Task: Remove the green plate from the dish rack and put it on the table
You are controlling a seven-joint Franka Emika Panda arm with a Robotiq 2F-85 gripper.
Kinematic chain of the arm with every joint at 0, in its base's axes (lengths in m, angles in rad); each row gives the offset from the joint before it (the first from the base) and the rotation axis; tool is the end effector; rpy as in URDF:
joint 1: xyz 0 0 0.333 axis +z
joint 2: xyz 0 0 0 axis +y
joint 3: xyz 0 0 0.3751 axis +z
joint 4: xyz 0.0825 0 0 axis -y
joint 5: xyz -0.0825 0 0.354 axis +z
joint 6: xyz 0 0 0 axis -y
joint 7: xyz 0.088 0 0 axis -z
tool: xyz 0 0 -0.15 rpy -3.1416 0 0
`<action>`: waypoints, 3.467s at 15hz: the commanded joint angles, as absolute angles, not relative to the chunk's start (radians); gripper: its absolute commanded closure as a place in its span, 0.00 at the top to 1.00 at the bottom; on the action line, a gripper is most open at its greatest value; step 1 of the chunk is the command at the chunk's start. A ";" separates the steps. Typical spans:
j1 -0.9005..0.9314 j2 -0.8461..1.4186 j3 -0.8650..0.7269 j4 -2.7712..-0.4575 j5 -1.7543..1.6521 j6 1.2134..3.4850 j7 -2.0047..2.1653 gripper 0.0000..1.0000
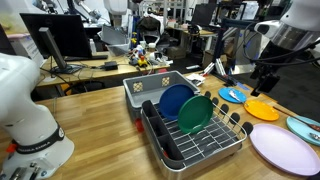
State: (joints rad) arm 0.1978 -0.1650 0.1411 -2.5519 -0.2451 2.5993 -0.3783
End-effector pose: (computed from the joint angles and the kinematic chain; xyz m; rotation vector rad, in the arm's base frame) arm 0.4152 0.1462 0.3864 2.6480 1.3034 0.3023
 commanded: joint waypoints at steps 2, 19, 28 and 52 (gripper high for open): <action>0.202 -0.148 0.158 -2.532 -0.277 2.623 -0.390 1.00; 0.228 0.307 0.221 -2.177 -0.389 2.785 -0.593 1.00; 0.242 0.386 0.186 -2.104 -0.496 2.793 -0.589 1.00; 0.246 0.368 0.183 -2.176 -0.540 2.809 -0.576 0.04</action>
State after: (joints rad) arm 0.2460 0.3877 0.1919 -2.1517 -0.5092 2.7919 -0.5824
